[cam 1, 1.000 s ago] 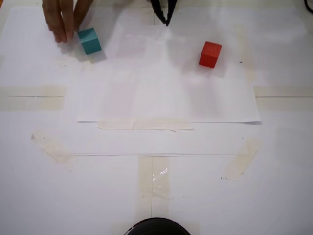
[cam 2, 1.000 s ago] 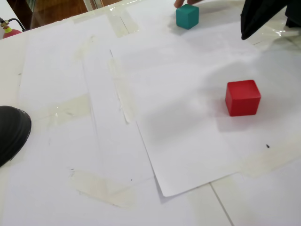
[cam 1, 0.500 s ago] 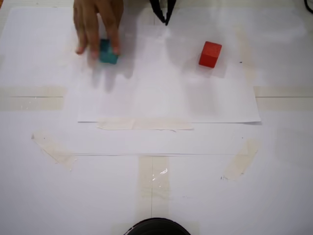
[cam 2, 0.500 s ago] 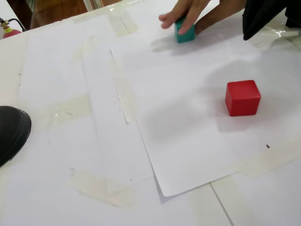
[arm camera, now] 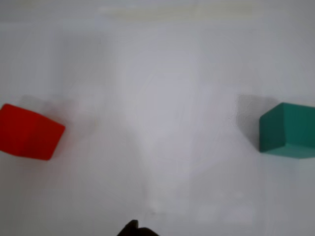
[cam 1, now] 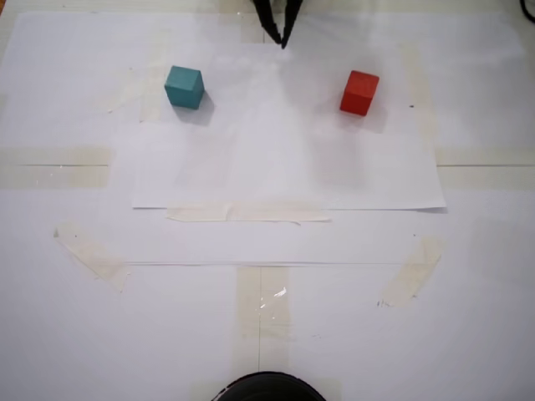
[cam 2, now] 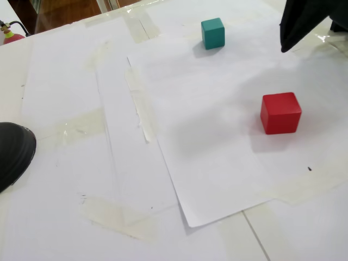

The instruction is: Put the red cube on the top of the blue cube.

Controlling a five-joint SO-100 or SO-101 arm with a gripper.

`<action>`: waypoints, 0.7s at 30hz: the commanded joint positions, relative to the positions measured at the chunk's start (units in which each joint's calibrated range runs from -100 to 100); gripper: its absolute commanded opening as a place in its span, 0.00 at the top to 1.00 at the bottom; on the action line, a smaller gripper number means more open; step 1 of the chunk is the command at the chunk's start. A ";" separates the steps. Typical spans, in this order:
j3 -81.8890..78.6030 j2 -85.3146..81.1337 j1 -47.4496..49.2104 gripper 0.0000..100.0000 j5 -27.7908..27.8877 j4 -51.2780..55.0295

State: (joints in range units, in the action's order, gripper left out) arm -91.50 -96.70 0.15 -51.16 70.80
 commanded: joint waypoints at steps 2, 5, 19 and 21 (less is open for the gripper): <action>9.21 -0.72 -1.89 1.00 -0.88 8.41; 15.38 -0.72 -2.49 1.00 -1.51 12.24; 52.42 25.46 4.40 1.00 -4.35 20.15; 56.78 30.87 6.14 1.00 -4.93 20.23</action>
State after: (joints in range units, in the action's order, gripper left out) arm -48.40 -77.96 3.14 -54.97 90.24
